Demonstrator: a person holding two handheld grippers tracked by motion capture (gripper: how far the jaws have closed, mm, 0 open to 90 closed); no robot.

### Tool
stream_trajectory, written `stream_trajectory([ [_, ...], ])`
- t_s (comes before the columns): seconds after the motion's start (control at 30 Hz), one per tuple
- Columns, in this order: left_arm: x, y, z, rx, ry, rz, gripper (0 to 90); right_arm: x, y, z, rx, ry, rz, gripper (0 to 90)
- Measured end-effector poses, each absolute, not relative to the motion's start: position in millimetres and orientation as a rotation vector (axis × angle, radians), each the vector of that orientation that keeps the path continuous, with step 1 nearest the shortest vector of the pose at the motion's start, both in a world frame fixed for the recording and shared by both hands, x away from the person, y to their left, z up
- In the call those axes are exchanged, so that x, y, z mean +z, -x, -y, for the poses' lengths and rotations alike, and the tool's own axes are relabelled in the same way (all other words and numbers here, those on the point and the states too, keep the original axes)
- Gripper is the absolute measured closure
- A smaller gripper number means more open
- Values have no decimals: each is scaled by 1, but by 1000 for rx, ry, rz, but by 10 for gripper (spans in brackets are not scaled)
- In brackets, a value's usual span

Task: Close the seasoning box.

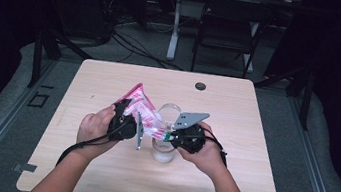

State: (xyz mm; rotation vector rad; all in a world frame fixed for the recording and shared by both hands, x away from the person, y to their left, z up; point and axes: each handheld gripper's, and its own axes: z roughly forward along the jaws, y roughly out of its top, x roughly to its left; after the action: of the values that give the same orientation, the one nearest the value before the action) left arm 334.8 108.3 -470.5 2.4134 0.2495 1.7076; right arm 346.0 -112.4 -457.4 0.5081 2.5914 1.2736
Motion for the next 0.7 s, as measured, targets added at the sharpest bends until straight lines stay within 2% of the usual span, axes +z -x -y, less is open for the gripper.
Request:
stream_trajectory([
  [0.7,-466,-335,-104,1747,-2416,-200,623,-462,-346,113,1267,-521,-2614,900],
])
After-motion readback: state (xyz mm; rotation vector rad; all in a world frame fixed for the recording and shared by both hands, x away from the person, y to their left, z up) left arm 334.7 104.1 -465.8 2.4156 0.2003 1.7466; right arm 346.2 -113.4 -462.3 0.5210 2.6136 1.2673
